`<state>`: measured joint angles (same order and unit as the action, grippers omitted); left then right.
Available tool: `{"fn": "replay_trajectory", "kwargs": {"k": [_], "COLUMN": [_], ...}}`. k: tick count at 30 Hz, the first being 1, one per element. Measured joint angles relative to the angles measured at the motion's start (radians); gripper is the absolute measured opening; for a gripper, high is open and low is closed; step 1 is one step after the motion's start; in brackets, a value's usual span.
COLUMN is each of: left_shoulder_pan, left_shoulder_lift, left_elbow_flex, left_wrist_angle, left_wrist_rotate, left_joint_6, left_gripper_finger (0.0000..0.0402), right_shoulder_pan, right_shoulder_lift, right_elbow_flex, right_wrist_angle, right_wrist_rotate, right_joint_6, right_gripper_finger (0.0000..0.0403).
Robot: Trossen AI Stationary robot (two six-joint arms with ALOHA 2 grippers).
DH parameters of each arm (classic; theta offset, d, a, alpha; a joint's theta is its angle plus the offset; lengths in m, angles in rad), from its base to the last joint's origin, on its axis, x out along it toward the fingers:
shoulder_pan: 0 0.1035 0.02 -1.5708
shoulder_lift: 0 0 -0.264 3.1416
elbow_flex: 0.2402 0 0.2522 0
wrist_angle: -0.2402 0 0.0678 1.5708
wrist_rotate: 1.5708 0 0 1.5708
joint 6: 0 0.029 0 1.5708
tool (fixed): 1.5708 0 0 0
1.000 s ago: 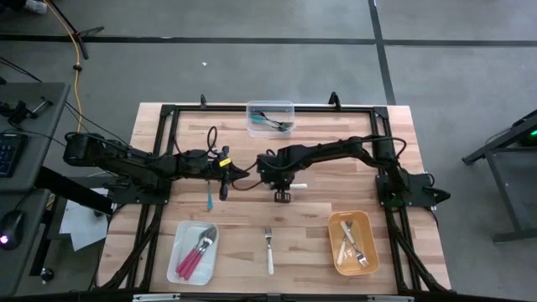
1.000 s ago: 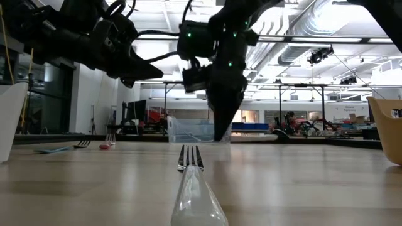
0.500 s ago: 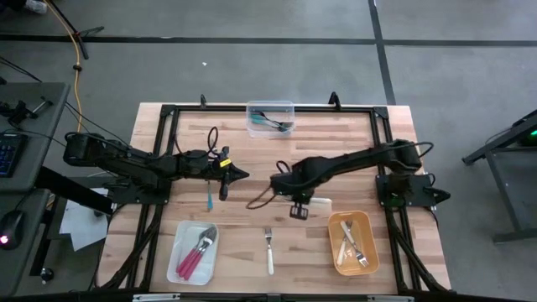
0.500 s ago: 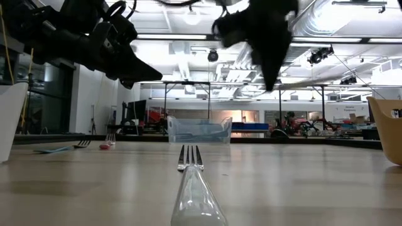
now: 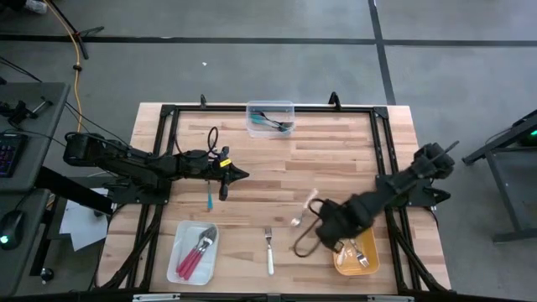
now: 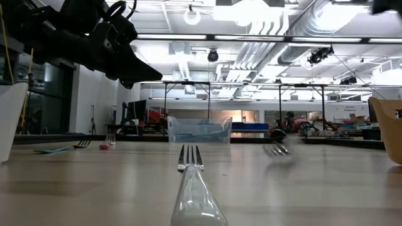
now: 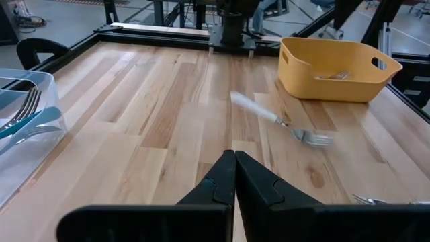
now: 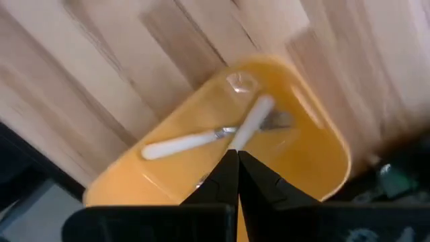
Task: Sort silverware by color (type)
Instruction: Put the white fork into the yellow bin
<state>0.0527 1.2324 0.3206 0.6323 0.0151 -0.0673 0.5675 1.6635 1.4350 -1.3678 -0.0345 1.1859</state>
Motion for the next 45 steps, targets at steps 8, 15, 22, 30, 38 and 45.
{"fn": "replay_trajectory", "kwargs": {"k": [8, 15, 22, 30, 38, 45], "left_shoulder_pan": [-0.001, -0.013, -0.03, -0.03, -0.029, -0.029], "left_shoulder_lift": [0.0, 0.0, 0.0, 0.0, 0.0, 0.0], "left_elbow_flex": [0.0, 0.0, 0.0, 0.0, 0.0, 0.0], "left_wrist_angle": [0.0, 0.0, -0.004, -0.007, -0.007, -0.008], "left_wrist_rotate": [0.0, 0.0, 0.0, 0.0, 0.0, 0.0], "left_joint_6": [-0.021, -0.036, -0.034, -0.034, -0.034, -0.034], "left_gripper_finger": [0.0, 0.0, 0.0, 0.0, 0.0, 0.0], "right_shoulder_pan": [0.064, -0.081, -0.262, -0.385, -0.409, -0.409], "right_shoulder_lift": [-0.109, -0.101, 0.012, 0.191, 0.264, 0.265], "right_elbow_flex": [-0.198, -0.241, -0.254, -0.255, -0.254, -0.253], "right_wrist_angle": [0.211, 0.425, 0.766, 0.857, 0.897, 0.905], "right_wrist_rotate": [0.128, 0.233, 0.18, 0.155, 0.126, 0.122], "right_joint_6": [0.016, -0.258, -0.469, -0.495, -0.505, -0.518], "right_gripper_finger": [0.0, 0.0052, 0.0124, 0.0144, 0.0122, 0.0088]}}
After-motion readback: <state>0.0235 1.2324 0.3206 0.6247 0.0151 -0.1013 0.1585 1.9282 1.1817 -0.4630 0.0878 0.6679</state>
